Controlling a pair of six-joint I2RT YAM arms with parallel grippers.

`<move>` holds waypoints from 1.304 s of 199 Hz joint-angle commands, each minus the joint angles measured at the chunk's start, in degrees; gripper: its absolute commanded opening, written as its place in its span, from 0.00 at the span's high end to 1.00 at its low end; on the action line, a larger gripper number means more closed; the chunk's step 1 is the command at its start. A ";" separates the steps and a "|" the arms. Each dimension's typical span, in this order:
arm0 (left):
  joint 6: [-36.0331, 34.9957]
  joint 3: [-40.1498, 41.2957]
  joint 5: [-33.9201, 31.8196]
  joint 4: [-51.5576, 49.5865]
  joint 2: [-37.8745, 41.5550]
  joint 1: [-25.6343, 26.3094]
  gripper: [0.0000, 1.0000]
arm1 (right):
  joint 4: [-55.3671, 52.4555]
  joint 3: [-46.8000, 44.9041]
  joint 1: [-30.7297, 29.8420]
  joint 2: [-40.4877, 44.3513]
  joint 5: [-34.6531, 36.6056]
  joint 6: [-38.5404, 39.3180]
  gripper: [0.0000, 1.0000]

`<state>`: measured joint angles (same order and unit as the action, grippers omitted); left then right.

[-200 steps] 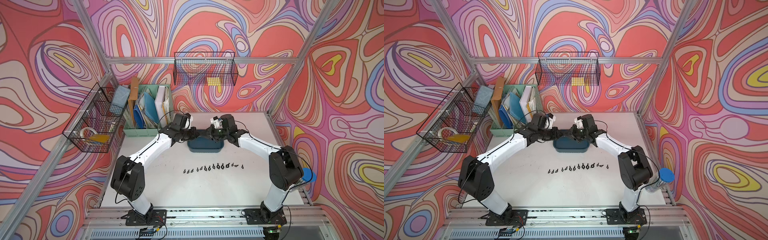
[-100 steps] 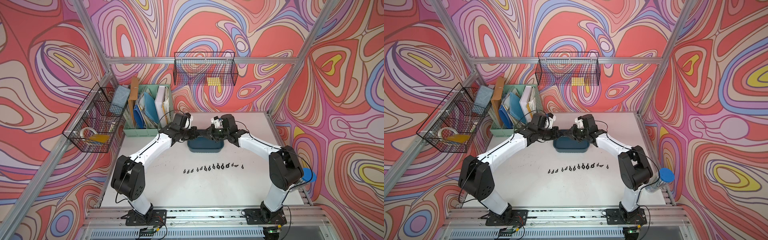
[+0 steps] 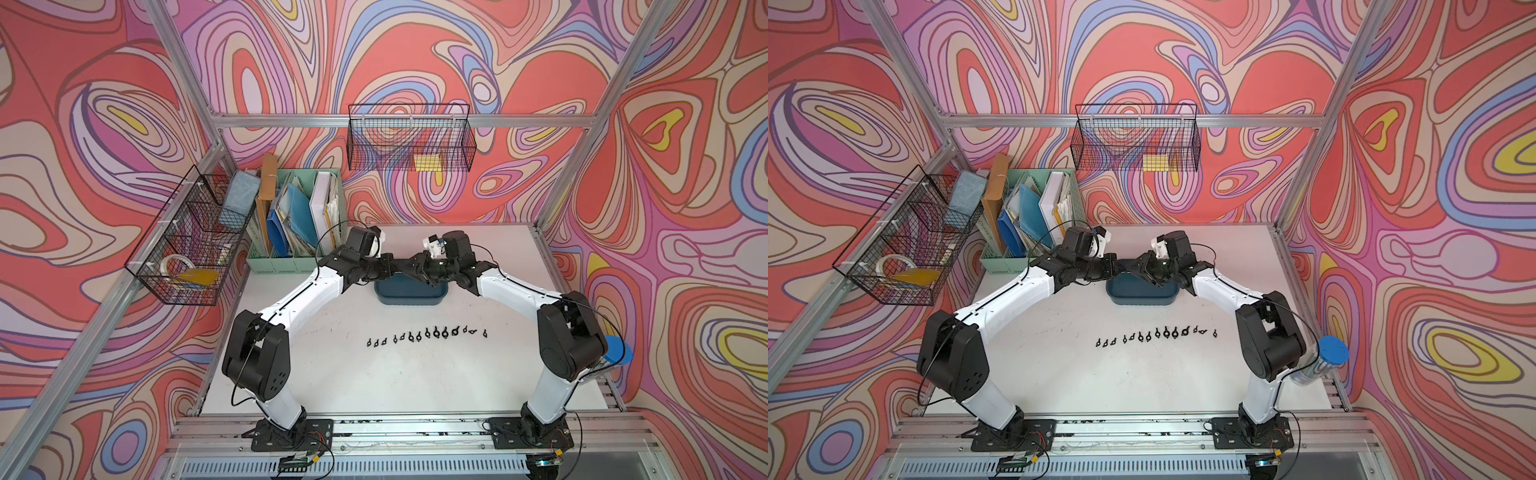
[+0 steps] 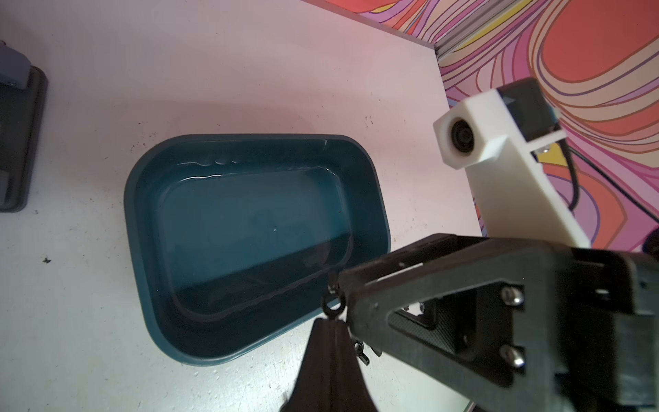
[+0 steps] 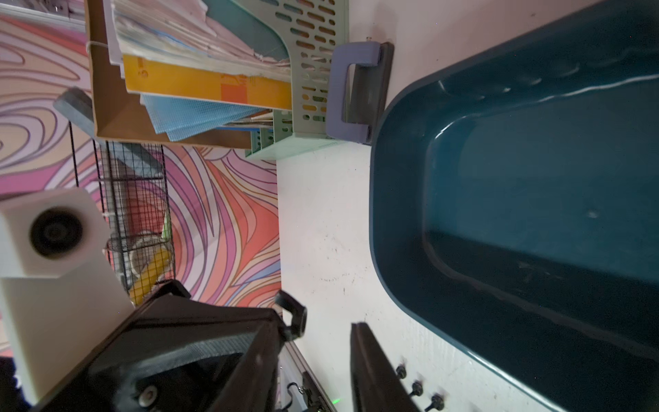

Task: Take out the wing nut from the storage box
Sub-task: Place the wing nut at the center of the board.

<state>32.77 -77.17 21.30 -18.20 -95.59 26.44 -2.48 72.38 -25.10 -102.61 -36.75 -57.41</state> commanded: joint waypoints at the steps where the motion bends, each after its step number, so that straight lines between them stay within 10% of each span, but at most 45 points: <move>1: -1.78 0.72 -2.07 -1.50 1.17 -0.01 1.00 | -1.11 -1.27 1.45 3.70 1.34 2.23 0.53; 104: -5.17 13.37 -17.00 -10.20 11.89 -0.04 1.00 | -14.72 -1.95 6.19 9.15 16.10 10.80 0.02; 260: 3.55 35.36 -26.44 -9.59 18.79 8.25 1.00 | -16.02 -2.34 7.18 8.67 15.23 11.93 0.02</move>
<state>34.89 -42.65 -3.68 -29.19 -76.09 33.82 -17.65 69.19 -18.33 -94.50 -20.84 -46.72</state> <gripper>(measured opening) 0.055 0.982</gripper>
